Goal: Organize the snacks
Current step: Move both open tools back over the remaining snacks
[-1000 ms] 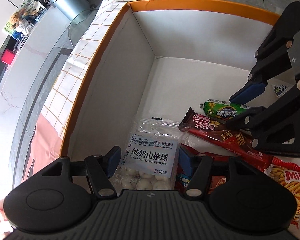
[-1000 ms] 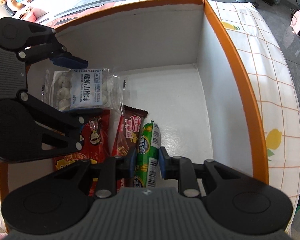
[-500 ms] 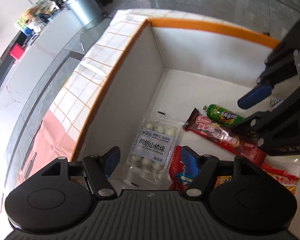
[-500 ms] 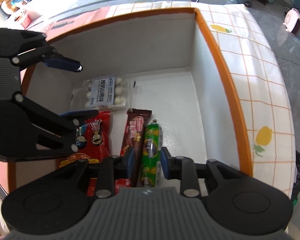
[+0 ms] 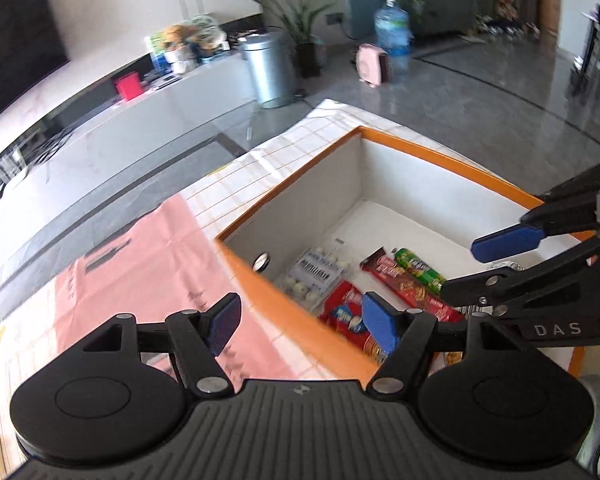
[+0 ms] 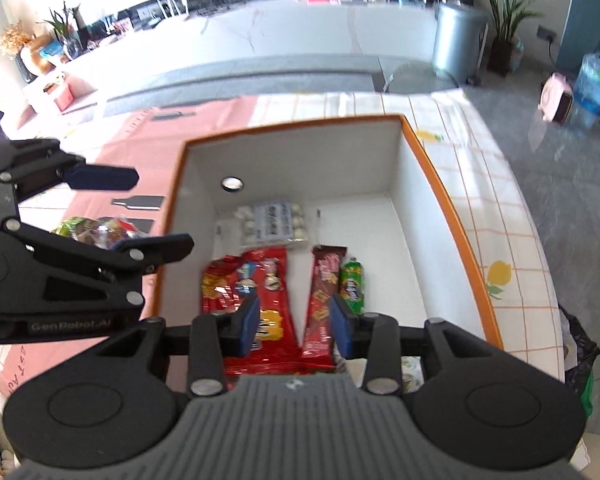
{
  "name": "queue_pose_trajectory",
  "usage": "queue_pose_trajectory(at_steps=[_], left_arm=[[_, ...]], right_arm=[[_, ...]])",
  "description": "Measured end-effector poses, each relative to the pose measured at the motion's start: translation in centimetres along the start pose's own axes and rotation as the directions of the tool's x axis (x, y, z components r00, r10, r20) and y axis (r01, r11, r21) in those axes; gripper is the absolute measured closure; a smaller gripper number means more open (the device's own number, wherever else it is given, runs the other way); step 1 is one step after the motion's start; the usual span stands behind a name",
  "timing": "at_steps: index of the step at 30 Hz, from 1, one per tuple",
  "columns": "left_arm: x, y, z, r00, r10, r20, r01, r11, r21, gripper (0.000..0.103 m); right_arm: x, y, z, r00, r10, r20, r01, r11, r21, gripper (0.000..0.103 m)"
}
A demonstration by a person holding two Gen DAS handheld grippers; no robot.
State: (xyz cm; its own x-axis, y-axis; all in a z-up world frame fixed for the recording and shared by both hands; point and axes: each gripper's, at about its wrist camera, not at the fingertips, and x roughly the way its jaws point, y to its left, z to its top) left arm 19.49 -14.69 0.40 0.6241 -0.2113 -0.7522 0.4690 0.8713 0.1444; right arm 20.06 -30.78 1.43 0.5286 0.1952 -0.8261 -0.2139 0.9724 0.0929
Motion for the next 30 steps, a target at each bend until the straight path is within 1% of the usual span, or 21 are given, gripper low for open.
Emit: queue_pose_trajectory(at_steps=[5, 10, 14, 17, 20, 25, 30], left_arm=[[-3.0, 2.7, -3.5, 0.999, 0.045, 0.026, -0.04, 0.988, -0.148, 0.022], [-5.9, 5.1, -7.2, 0.991, 0.124, 0.048, -0.111, 0.969, -0.219, 0.022], [-6.7, 6.8, -10.7, 0.989, 0.14, 0.041, -0.124, 0.954, -0.274, 0.022], [-6.9, 8.1, -13.2, 0.988, 0.152, 0.028, -0.136, 0.943, -0.305, 0.022], [-7.2, 9.6, -15.1, 0.987, 0.161, 0.012, -0.147, 0.93, -0.338, 0.022], [-7.3, 12.2, -17.5, 0.988, 0.155, 0.014, -0.136, 0.901, -0.411, 0.022], [-6.4, 13.9, -19.2, 0.989, 0.148, 0.005, -0.13, 0.886, -0.446, 0.022]], right_arm=[[-2.5, 3.6, -2.3, 0.994, -0.01, 0.112, 0.01, 1.0, 0.0, 0.064], [-3.8, 7.7, -3.9, 0.979, 0.021, 0.202, -0.026, 0.999, 0.023, 0.061], [-3.3, 11.3, -5.7, 0.968, 0.041, 0.248, -0.051, 0.998, 0.035, 0.061], [-1.8, 13.6, -6.9, 0.968, 0.052, 0.245, -0.065, 0.997, 0.044, 0.061], [-0.1, 15.6, -7.5, 0.974, 0.066, 0.218, -0.078, 0.996, 0.05, 0.061], [2.5, 18.2, -7.9, 0.98, 0.055, 0.191, -0.064, 0.997, 0.039, 0.061], [4.8, 20.5, -8.0, 0.983, 0.056, 0.174, -0.057, 0.998, 0.0, 0.058]])
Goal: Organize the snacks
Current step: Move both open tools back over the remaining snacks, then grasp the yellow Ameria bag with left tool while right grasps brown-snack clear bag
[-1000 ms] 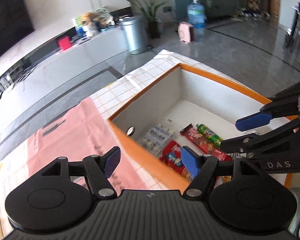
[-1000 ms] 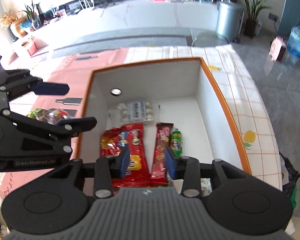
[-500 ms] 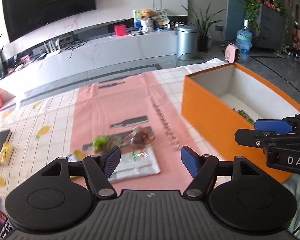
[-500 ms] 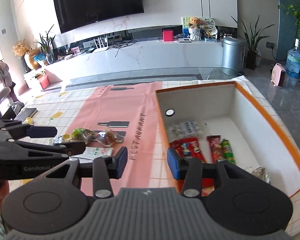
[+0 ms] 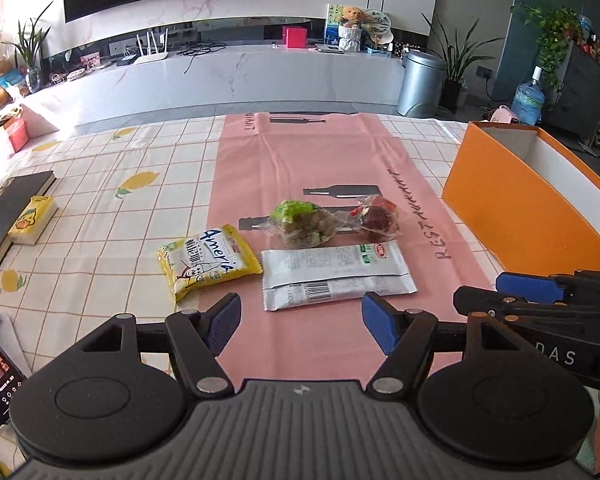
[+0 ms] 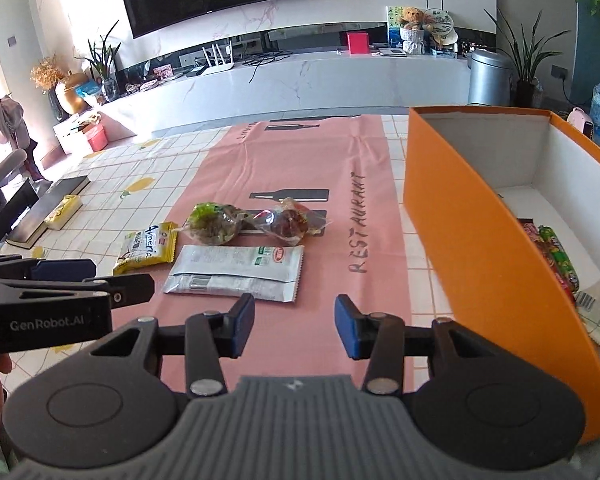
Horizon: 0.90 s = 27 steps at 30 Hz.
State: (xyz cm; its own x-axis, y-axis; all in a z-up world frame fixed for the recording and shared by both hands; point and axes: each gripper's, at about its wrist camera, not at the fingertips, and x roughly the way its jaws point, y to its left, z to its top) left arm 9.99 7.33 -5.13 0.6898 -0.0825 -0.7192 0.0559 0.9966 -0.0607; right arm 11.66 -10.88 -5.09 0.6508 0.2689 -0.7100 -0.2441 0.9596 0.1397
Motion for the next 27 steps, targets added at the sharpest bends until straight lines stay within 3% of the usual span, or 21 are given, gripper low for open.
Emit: queue_pose_trajectory(at_steps=[5, 14, 27], left_arm=[[1.2, 2.0, -0.1, 1.0, -0.004, -0.016, 0.004, 0.999, -0.043, 0.022], [3.2, 4.4, -0.5, 1.0, -0.006, -0.025, 0.003, 0.996, -0.087, 0.021], [4.9, 5.4, 0.0, 1.0, 0.003, 0.0, -0.003, 0.992, -0.124, 0.017]], right_arm=[[1.9, 1.5, 0.4, 1.0, -0.011, -0.011, 0.01, 0.999, -0.045, 0.048], [5.8, 2.1, 1.1, 0.998, -0.042, -0.04, 0.038, 0.995, -0.09, 0.04], [9.9, 1.7, 3.1, 0.998, -0.046, -0.041, 0.039, 0.987, -0.156, 0.04]])
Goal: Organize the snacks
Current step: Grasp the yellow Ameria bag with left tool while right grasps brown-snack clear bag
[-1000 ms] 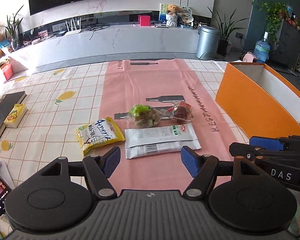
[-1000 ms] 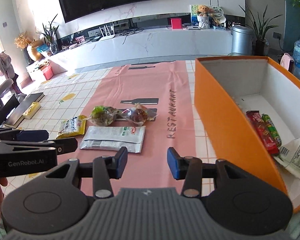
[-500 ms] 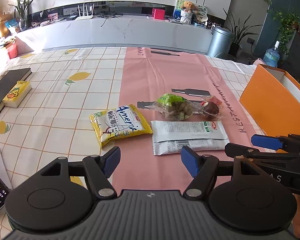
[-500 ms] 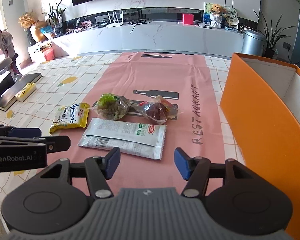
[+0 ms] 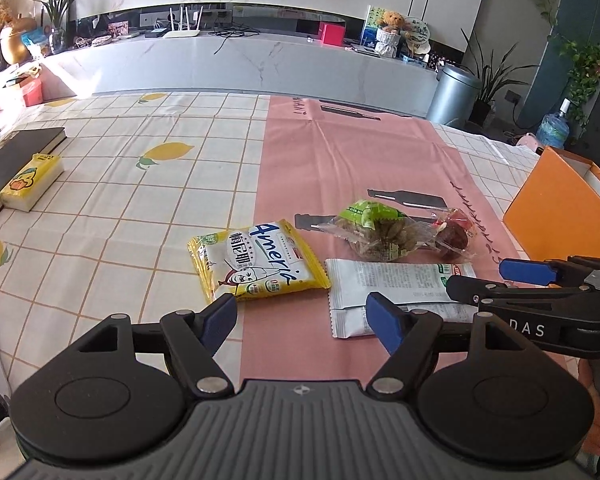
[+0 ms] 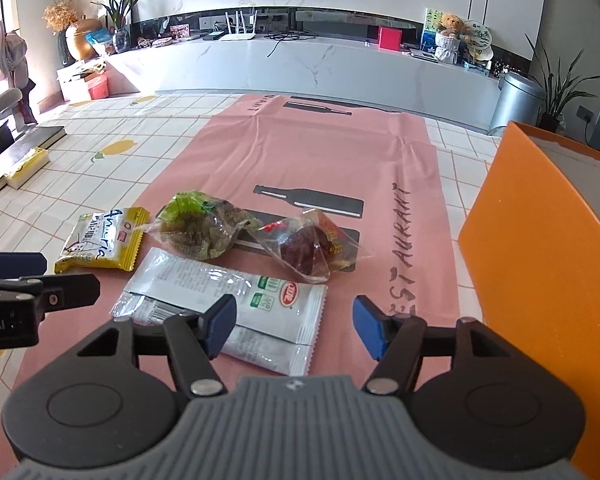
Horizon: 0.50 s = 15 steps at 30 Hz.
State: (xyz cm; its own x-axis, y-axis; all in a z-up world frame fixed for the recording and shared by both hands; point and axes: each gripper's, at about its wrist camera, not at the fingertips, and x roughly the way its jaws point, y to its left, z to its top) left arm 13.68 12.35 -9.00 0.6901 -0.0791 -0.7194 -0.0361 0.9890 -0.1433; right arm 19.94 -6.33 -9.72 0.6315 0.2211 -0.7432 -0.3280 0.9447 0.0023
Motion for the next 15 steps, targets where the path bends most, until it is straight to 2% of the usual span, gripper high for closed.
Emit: queue_pose_trajectory(at_steps=[6, 10, 15], left_arm=[[0.7, -0.3, 0.7, 1.0, -0.007, 0.009, 0.007, 1.0, 0.026, 0.016], [1.6, -0.8, 1.1, 1.0, 0.001, 0.006, -0.001, 0.998, 0.056, 0.016], [2.1, -0.9, 1.7, 0.996, 0.083, 0.035, -0.086, 0.991, 0.1, 0.015]], right_arm=[[0.9, -0.5, 1.0, 1.0, 0.001, 0.031, 0.0, 1.0, -0.017, 0.04], [1.3, -1.3, 1.1, 0.998, 0.003, 0.055, -0.004, 1.0, 0.013, 0.04], [2.1, -1.9, 1.6, 0.997, 0.035, 0.072, -0.038, 0.999, 0.038, 0.04]])
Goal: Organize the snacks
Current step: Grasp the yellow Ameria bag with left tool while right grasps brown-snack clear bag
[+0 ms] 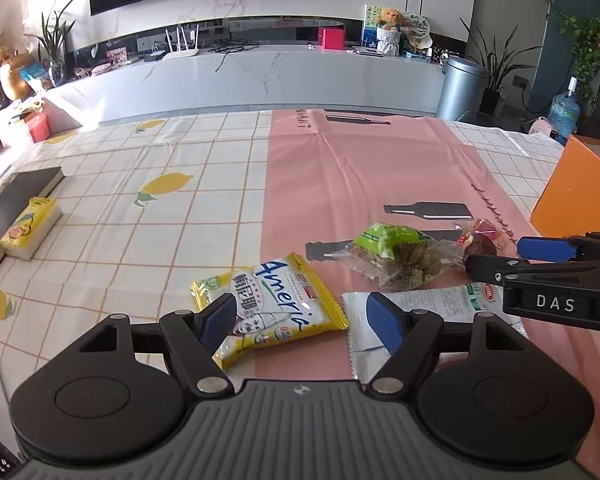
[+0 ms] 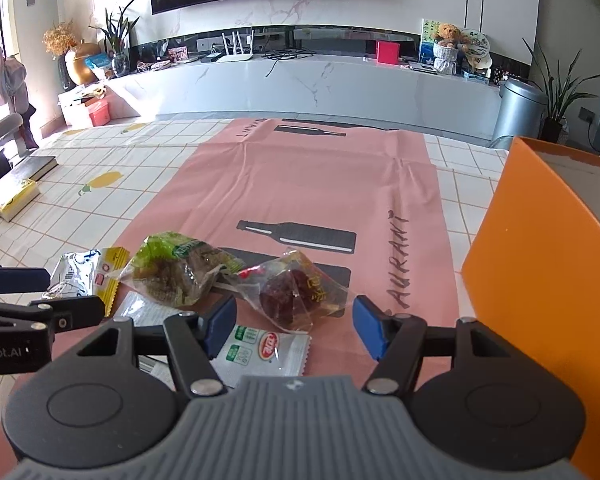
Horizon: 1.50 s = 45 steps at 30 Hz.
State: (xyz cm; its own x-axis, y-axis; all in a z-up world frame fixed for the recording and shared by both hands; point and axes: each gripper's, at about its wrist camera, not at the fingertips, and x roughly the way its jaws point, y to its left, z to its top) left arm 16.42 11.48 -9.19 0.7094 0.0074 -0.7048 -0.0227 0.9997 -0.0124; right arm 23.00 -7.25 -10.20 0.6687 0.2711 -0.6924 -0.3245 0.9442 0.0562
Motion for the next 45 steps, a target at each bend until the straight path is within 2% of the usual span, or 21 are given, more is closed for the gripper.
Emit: queue_pose_trajectory(at_steps=[3, 4, 5, 9, 11, 14, 16, 21, 24, 27, 30, 33, 35, 36, 39, 43, 45], left_arm=[[0.6, 0.5, 0.6, 1.0, 0.025, -0.018, -0.025, 0.999, 0.036, 0.013], [0.9, 0.8, 0.8, 0.999, 0.031, -0.033, -0.03, 0.999, 0.033, 0.013], [1.3, 1.3, 0.9, 0.998, 0.032, -0.048, -0.031, 0.999, 0.02, 0.013], [2.2, 2.9, 0.9, 0.995, 0.041, -0.09, -0.045, 0.998, -0.048, 0.013], [2.3, 3.4, 0.6, 0.994, 0.029, -0.103, -0.038, 0.996, -0.079, 0.013], [2.1, 3.9, 0.2, 0.992, -0.024, -0.128, 0.006, 0.989, -0.145, 0.013], [1.7, 4.0, -0.2, 0.989, -0.064, -0.13, 0.04, 0.983, -0.177, 0.013], [0.6, 2.6, -0.8, 0.977, -0.164, -0.138, 0.137, 0.973, -0.187, 0.014], [-0.2, 1.1, -0.9, 0.968, -0.208, -0.14, 0.187, 0.971, -0.149, 0.014], [-0.9, 0.2, -0.7, 0.981, -0.151, -0.121, 0.142, 0.987, -0.077, 0.014], [-1.0, -0.1, -0.1, 0.991, -0.086, -0.1, 0.088, 0.996, 0.015, 0.014], [-0.4, -0.1, 0.7, 0.992, -0.068, -0.109, 0.079, 0.992, 0.101, 0.013], [0.2, -0.3, 1.1, 0.991, -0.048, -0.126, 0.069, 0.984, 0.164, 0.013], [0.5, -0.3, 1.3, 0.991, -0.044, -0.13, 0.068, 0.979, 0.19, 0.013], [1.6, -0.3, 1.7, 0.988, -0.057, -0.147, 0.091, 0.968, 0.234, 0.013], [3.2, 0.3, 2.0, 0.978, -0.092, -0.186, 0.136, 0.96, 0.244, 0.013], [3.7, 0.6, 2.2, 0.976, -0.097, -0.195, 0.146, 0.956, 0.255, 0.013]], right_arm=[[0.6, 0.1, 0.4, 1.0, 0.004, 0.017, -0.004, 1.0, -0.023, 0.038], [0.8, 0.1, 0.5, 1.0, 0.003, 0.023, -0.002, 1.0, -0.03, 0.03], [0.9, 0.0, 0.5, 1.0, 0.007, 0.029, -0.006, 0.999, -0.032, 0.027], [1.5, -0.2, 0.7, 0.999, 0.031, 0.021, -0.031, 0.999, -0.02, 0.027], [1.7, -0.4, 0.7, 0.999, 0.043, 0.014, -0.043, 0.999, -0.005, 0.029], [1.6, -0.3, 0.7, 0.999, 0.041, 0.011, -0.041, 0.999, -0.002, 0.041], [1.4, -0.2, 0.6, 0.999, 0.037, 0.012, -0.037, 0.999, -0.005, 0.045], [0.4, 0.0, 0.5, 1.0, 0.027, 0.015, -0.027, 1.0, 0.007, 0.05], [-0.4, -0.2, 0.3, 1.0, 0.006, 0.004, -0.007, 1.0, 0.017, 0.05], [-1.1, -0.7, -0.1, 1.0, -0.008, -0.011, 0.008, 1.0, 0.021, 0.055], [-1.3, -1.2, -0.4, 1.0, 0.012, -0.021, -0.011, 0.999, 0.042, 0.053], [-1.3, -1.0, -0.2, 1.0, 0.027, 0.005, -0.028, 0.999, 0.031, 0.041], [-1.2, -0.5, 0.0, 0.999, 0.035, 0.022, -0.035, 0.999, -0.016, 0.029], [-1.0, -0.2, 0.1, 0.999, 0.032, 0.028, -0.031, 0.999, -0.042, 0.027], [-0.3, 0.6, 0.2, 0.999, 0.003, 0.046, 0.002, 0.994, -0.108, 0.027], [-0.2, 0.6, 0.1, 0.998, 0.031, 0.05, -0.026, 0.993, -0.113, 0.029], [0.0, 0.4, 0.1, 0.999, 0.032, 0.044, -0.027, 0.993, -0.116, 0.035]])
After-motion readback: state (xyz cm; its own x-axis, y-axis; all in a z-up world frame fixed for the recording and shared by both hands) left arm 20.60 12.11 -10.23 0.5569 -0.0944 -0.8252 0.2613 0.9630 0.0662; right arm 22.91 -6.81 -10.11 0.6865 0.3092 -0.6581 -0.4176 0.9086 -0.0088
